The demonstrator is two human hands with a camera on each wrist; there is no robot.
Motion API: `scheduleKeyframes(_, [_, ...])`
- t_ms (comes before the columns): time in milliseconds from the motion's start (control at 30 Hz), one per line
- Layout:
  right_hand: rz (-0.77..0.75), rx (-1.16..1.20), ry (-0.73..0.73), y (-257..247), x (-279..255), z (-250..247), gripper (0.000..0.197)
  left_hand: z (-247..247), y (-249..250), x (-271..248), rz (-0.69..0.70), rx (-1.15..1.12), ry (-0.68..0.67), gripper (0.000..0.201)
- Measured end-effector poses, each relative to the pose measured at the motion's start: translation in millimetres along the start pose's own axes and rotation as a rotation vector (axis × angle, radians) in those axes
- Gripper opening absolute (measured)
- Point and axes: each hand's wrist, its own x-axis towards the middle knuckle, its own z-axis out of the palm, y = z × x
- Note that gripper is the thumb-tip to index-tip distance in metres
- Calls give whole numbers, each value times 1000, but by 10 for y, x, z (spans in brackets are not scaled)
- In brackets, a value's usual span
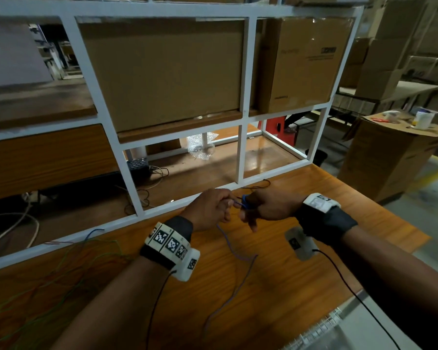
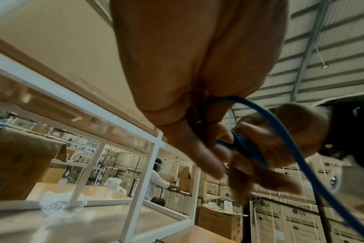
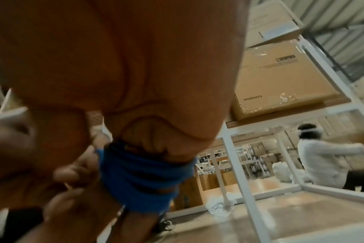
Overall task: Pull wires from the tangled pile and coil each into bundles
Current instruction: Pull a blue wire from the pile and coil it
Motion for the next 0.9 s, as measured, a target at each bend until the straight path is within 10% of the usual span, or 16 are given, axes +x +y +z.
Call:
scheduleKeyframes(233, [-42,300,-236,82,-142,-133,35,-58,251,135,79,-338,129,16])
scheduleKeyframes(467, [-673,1587,-444,66,-246,53,35,-128,354,410,137,-448,286,7])
scheduleKeyframes(767, [-619,1854,599,-149,-93,-227,27,394,212,335,-193,-536,-72,28])
scheduleKeyframes(900, [-336,958,1012,104,16,-284,30,479,203,208,-167,-545,-41,30])
